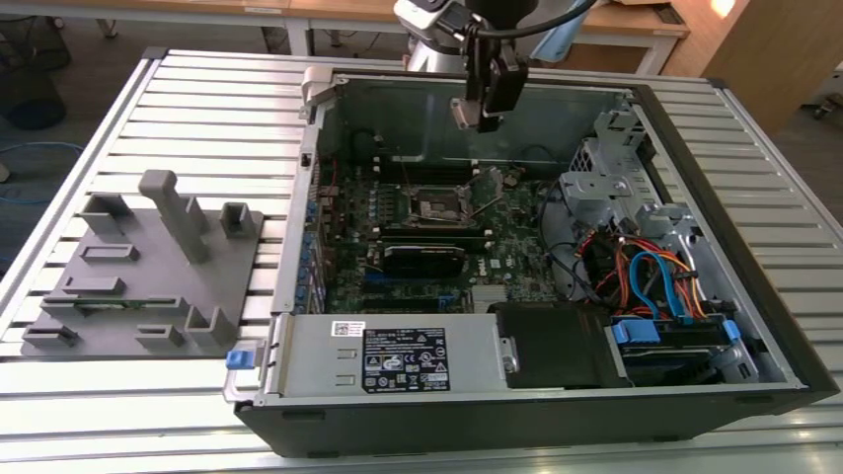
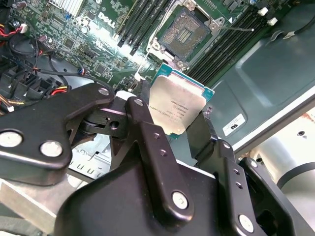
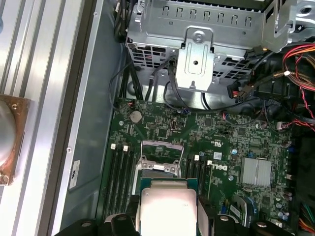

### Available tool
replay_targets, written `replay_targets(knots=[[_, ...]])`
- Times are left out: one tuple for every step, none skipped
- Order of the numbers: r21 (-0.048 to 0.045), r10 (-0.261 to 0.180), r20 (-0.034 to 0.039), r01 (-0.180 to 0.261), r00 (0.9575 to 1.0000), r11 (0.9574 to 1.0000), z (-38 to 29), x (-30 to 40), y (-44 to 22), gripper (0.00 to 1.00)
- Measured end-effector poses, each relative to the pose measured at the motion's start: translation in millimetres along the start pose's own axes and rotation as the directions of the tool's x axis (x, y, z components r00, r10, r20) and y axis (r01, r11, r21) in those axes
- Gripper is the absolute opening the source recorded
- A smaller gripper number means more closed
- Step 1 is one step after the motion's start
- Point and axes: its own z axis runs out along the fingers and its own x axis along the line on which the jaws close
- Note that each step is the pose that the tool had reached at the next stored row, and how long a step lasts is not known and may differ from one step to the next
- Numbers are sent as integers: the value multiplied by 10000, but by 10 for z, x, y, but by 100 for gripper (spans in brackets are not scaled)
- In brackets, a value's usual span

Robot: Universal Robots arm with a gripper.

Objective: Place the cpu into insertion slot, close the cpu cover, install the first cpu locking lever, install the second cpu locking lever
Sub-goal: 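Place the cpu into insertion slot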

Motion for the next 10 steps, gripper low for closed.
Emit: replay_targets(knots=[[0, 0, -1, 0, 10000, 10000, 38, -1, -3, 54], [0, 0, 0, 0, 10000, 10000, 38, -1, -3, 54], [0, 0, -1, 0, 10000, 10000, 38, -1, -3, 54], [0, 0, 0, 0, 10000, 10000, 41, -1, -4, 54], [0, 0, -1, 0, 10000, 10000, 42, -1, -4, 54], [0, 0, -1, 0, 10000, 10000, 43, -1, -4, 54], [-1, 0, -1, 0, 10000, 10000, 44, -1, -4, 54], [-1, 0, -1, 0, 10000, 10000, 46, -1, -4, 54], [-1, 0, -1, 0, 10000, 10000, 48, -1, -4, 54], [-1, 0, -2, 0, 10000, 10000, 52, -1, -4, 54]])
